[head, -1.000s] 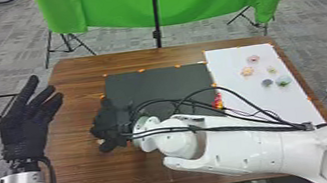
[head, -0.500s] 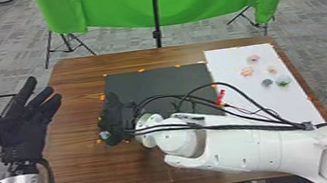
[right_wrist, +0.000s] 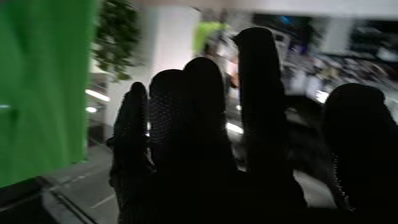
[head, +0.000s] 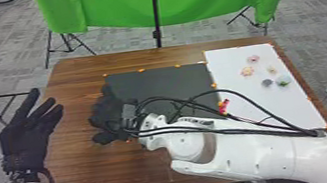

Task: Arrange flowers

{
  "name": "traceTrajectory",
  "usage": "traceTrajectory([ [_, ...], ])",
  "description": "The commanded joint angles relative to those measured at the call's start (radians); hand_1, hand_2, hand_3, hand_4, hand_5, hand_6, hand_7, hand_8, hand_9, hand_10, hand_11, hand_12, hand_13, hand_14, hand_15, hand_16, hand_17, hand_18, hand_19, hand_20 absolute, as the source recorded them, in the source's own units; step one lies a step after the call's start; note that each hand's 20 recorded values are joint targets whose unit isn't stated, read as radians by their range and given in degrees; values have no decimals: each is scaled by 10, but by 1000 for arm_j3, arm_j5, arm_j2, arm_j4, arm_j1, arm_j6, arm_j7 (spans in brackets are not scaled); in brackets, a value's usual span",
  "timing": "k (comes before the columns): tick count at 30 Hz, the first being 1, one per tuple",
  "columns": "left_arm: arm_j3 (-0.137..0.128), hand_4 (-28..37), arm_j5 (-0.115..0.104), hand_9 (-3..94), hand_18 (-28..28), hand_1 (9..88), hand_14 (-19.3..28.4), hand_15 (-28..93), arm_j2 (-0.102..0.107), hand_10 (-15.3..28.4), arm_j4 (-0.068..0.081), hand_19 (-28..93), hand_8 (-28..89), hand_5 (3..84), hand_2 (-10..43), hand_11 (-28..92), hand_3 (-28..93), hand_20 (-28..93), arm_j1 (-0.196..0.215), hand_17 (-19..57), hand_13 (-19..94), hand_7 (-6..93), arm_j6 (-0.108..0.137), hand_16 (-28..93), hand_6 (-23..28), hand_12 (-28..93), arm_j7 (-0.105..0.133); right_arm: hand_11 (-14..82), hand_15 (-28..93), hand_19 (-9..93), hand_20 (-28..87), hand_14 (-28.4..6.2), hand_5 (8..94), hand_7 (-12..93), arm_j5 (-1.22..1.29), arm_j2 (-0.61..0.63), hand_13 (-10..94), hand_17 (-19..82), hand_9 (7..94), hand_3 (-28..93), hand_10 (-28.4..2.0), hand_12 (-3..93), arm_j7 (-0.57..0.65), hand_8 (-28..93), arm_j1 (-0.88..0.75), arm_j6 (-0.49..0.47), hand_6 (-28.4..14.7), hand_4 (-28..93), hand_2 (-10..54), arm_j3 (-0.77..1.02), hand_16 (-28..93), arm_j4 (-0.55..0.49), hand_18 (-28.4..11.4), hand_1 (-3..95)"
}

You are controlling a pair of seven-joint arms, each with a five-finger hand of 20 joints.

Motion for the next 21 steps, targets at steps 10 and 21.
traceTrajectory([
  [10, 24, -283, -102, 363, 284, 174, 284, 597, 46, 204, 19, 587, -93, 358, 70, 224, 804, 37, 117, -81, 262, 94, 62, -109, 69, 101, 153, 495, 827, 707, 451, -176, 585, 155, 344, 443, 445, 78, 549, 815, -184, 170, 335, -139, -317, 90, 6, -271, 65, 459, 147, -248, -234, 172],
  [21, 22, -283, -30, 355, 283, 100, 284, 541, -8, 193, 31, 551, -93, 354, 90, 205, 795, 55, 105, -99, 238, 92, 25, -104, 59, 103, 94, 379, 801, 760, 449, -186, 555, 144, 422, 581, 437, 148, 547, 815, -202, 156, 606, -132, -423, 163, -17, -265, 23, 651, 139, -139, -261, 218],
])
